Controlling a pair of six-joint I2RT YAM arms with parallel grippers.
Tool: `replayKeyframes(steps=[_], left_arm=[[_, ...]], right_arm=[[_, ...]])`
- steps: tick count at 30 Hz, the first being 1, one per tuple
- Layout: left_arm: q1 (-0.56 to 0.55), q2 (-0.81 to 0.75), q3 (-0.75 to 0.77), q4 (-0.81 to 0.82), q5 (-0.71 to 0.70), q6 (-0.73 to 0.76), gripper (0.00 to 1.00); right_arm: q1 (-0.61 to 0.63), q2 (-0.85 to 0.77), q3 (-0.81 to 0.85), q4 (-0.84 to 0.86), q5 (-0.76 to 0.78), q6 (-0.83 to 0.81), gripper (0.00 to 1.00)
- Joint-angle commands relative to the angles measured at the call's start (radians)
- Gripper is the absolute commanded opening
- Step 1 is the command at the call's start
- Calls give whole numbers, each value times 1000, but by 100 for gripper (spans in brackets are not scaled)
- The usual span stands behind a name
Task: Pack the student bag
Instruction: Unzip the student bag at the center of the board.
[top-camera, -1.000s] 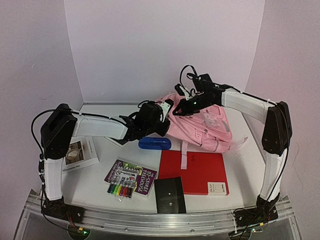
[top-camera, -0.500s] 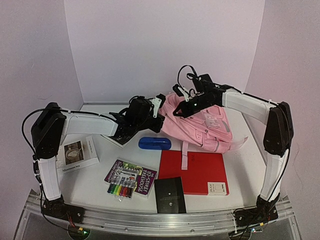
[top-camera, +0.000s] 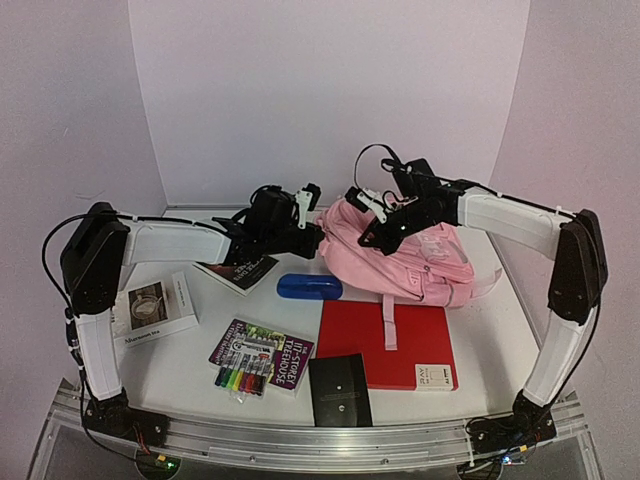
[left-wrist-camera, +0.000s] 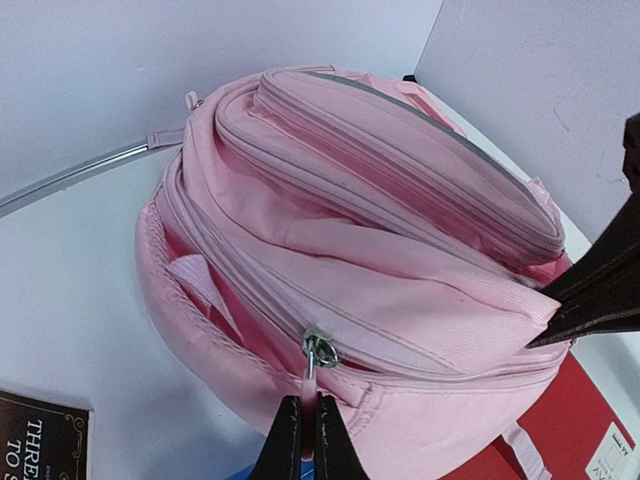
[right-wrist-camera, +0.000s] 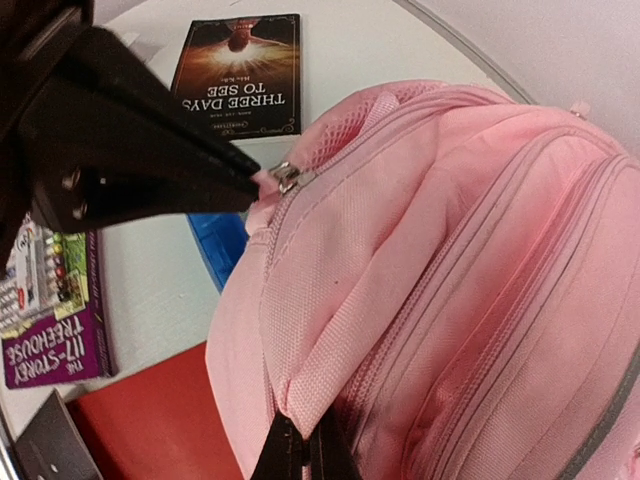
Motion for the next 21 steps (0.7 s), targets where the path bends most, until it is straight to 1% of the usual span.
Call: replayKeyframes(steps=[1,6,9,13,14,15,16,17,18,20,21], left_arm=[[58,-48,24,-7,-50,-49,0],[58,-58,12,10,20,-45,0],[51,-62,1,36,102,-39,0],[33,-42,22,34,190,-39,0],[26,-33,29,35,223,-38,0],[18,-23,41,35,252,-33,0],[7,-13,56,34,281,-30,0],[-4,-2,69,34,310,-28,0],[-15,8,80,34,336,-27,0],[-29,27,102,29,367,-31,0],[-31,32,108,29,380,-41,0]], right_arm=[[-18,-106,-57,-5,196,-214,0],[-22,-145,-111,-5,286,-307,0],[-31,-163,-138,-7,347,-338,0],[-60,-194,-167,-7,379,-363,0],[-64,-198,-167,-7,382,-360,4],[-66,-203,-164,-11,382,-348,14],[-66,-209,-156,-21,380,-332,27],[-66,-218,-143,-38,349,-308,43],[-65,-229,-128,-54,308,-284,57],[-65,-246,-103,-72,225,-231,72],[-65,-249,-91,-76,189,-205,76]])
